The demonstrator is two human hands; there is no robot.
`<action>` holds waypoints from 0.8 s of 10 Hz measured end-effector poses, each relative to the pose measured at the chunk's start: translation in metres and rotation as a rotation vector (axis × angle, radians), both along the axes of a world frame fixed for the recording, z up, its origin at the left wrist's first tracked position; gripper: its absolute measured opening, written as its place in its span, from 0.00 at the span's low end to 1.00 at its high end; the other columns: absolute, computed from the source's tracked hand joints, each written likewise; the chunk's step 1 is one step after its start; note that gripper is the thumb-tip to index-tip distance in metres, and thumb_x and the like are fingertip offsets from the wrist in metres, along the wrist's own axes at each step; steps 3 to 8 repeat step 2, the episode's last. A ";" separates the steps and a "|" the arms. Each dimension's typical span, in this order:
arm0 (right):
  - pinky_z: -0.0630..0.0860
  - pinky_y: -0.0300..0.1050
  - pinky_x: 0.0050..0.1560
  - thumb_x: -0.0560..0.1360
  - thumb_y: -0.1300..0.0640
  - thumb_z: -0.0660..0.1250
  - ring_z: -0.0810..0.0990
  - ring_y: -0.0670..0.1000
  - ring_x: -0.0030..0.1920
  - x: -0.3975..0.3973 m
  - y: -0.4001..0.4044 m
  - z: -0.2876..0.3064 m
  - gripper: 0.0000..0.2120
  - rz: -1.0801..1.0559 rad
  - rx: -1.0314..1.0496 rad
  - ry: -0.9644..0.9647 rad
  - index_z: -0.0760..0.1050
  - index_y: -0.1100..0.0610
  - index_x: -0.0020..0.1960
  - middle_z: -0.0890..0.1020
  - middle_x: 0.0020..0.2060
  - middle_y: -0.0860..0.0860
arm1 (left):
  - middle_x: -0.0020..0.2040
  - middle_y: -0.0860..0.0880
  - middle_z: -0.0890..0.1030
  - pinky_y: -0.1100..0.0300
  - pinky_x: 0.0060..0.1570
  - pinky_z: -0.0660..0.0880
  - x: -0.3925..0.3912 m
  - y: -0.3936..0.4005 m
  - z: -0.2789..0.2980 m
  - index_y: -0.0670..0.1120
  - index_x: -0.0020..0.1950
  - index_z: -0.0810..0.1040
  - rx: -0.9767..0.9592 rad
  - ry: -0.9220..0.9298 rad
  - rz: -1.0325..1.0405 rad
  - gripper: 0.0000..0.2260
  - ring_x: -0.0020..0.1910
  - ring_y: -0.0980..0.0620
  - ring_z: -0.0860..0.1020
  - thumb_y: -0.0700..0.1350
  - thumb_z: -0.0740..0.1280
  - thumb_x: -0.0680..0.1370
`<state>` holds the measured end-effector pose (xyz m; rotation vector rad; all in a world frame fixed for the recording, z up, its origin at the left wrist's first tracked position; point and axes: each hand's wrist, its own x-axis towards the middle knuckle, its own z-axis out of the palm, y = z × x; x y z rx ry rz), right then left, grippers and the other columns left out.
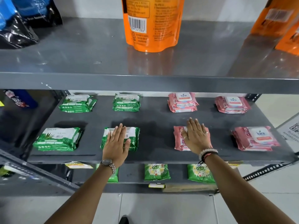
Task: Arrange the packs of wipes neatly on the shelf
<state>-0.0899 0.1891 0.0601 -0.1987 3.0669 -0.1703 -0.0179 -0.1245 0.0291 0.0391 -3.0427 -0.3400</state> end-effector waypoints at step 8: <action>0.39 0.61 0.76 0.80 0.44 0.46 0.40 0.56 0.77 0.008 -0.004 0.020 0.32 -0.004 -0.080 0.077 0.39 0.60 0.77 0.42 0.78 0.57 | 0.77 0.47 0.43 0.47 0.76 0.45 0.006 0.005 0.013 0.45 0.76 0.43 0.049 0.023 -0.022 0.31 0.77 0.49 0.45 0.59 0.36 0.76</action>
